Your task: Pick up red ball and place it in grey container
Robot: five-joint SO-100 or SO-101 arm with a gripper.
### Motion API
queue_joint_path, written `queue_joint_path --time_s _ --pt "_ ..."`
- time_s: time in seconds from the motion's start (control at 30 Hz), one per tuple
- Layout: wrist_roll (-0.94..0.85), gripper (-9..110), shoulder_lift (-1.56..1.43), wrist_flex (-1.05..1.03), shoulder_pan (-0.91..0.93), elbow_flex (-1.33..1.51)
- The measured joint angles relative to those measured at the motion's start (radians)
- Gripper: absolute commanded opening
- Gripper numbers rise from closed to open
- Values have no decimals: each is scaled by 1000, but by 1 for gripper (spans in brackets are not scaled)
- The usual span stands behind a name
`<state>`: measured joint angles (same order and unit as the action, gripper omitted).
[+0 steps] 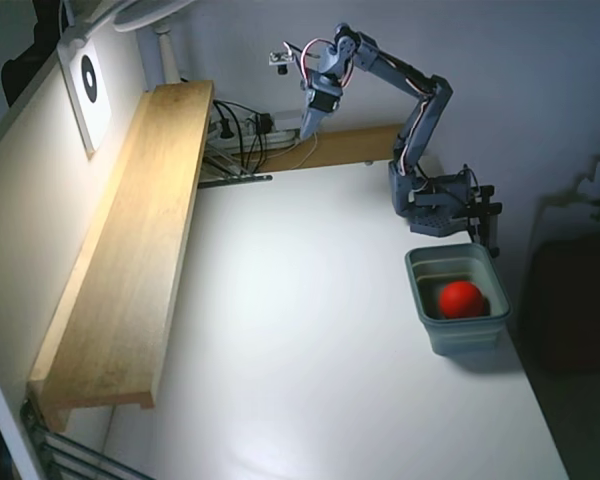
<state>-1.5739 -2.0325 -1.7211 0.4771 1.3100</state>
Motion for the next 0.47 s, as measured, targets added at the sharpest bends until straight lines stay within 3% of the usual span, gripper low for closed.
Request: queue_joint_path --time_s 0.47 --pt "0 -3 -17 -18 37 2"
